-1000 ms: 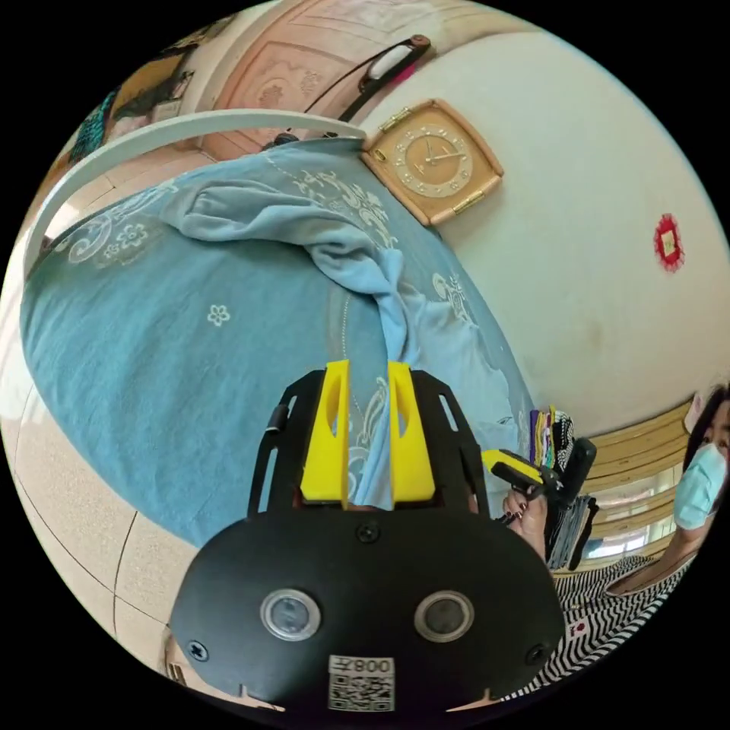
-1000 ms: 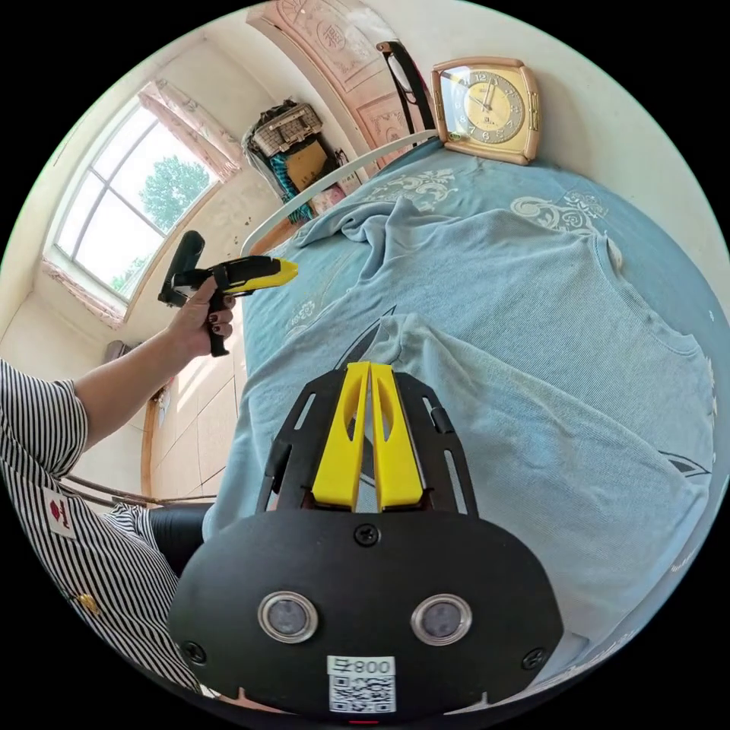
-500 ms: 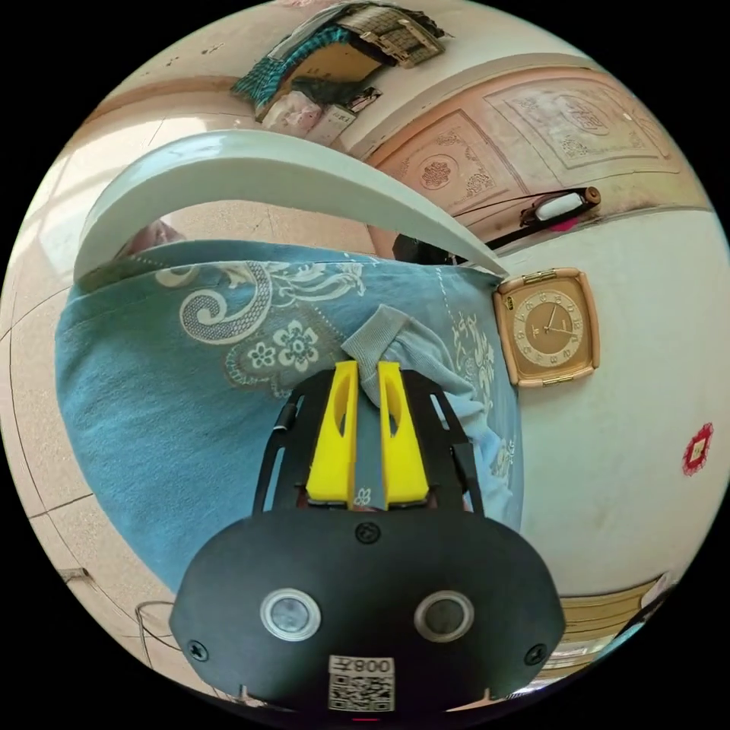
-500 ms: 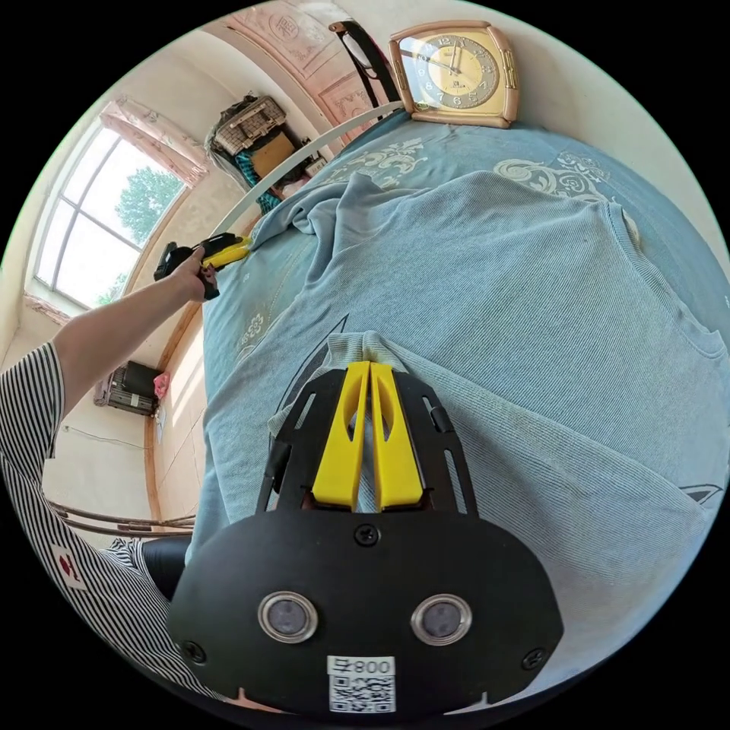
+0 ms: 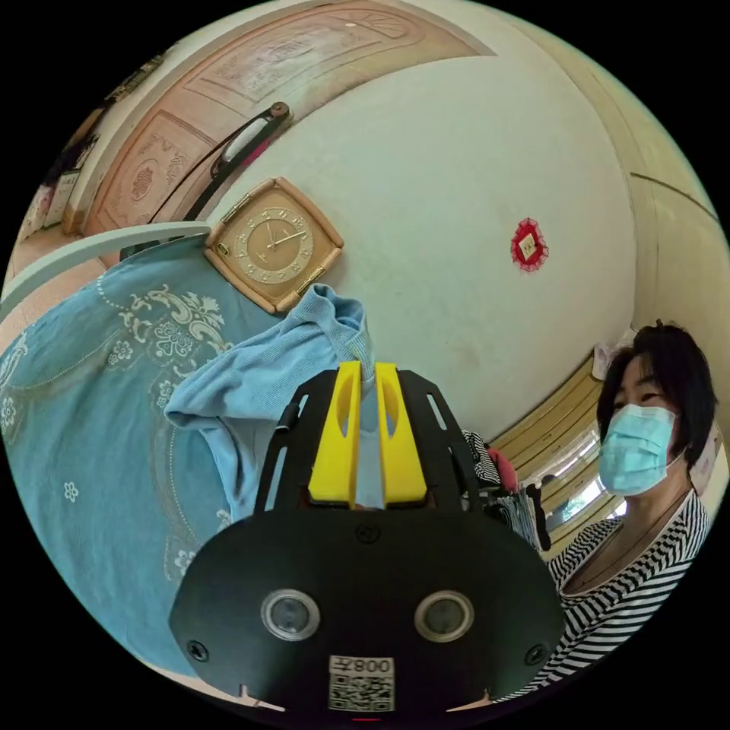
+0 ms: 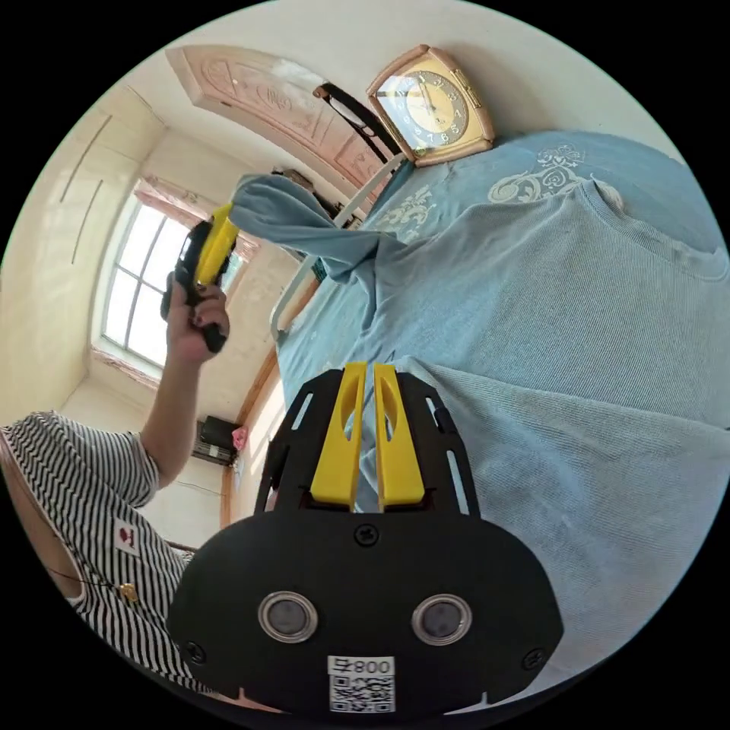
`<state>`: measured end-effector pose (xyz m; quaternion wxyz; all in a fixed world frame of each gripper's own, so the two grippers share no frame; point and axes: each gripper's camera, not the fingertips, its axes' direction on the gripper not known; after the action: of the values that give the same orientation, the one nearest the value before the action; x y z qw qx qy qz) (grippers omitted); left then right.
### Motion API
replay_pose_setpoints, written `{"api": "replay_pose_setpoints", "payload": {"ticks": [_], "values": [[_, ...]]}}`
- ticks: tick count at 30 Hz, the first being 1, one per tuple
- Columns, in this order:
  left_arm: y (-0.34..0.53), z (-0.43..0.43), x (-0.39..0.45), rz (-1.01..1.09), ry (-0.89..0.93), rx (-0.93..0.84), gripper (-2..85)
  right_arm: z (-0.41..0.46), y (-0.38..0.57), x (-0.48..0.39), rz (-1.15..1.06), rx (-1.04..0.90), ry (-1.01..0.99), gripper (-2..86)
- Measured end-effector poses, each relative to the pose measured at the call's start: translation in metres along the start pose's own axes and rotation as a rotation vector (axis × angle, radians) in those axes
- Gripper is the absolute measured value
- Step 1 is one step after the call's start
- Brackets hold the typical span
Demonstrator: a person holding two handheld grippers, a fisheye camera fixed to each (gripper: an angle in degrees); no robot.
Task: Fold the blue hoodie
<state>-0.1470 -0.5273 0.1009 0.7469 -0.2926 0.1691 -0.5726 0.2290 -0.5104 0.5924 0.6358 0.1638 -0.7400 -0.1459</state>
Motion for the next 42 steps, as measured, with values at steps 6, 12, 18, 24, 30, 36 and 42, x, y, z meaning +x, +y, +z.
{"api": "replay_pose_setpoints", "payload": {"ticks": [6,12,18,24,30,36,42], "values": [[0.092,0.023,0.012,-0.169,0.149,-0.036,3.2,-0.031,0.012,0.041,0.197,0.133,-0.536,5.5],[0.135,0.029,0.05,-0.055,-0.01,-0.163,3.0,-0.04,0.019,0.069,0.302,0.126,-0.679,8.4],[0.164,0.052,0.087,0.075,-0.122,-0.261,3.1,-0.041,0.023,0.08,0.365,0.011,-0.671,8.6],[0.195,0.056,0.088,0.001,-0.105,-0.238,3.4,-0.019,0.043,0.096,0.516,0.008,-0.853,7.3],[0.216,0.05,0.083,-0.055,-0.129,-0.348,4.3,0.007,0.05,0.094,0.566,0.007,-0.963,3.0],[0.211,0.032,0.056,-0.168,-0.149,-0.337,10.1,-0.003,0.033,0.053,0.398,-0.146,-0.556,2.0],[0.186,0.078,0.025,-0.244,0.002,-0.397,14.8,0.008,0.011,-0.03,0.115,-0.297,-0.117,1.8]]}}
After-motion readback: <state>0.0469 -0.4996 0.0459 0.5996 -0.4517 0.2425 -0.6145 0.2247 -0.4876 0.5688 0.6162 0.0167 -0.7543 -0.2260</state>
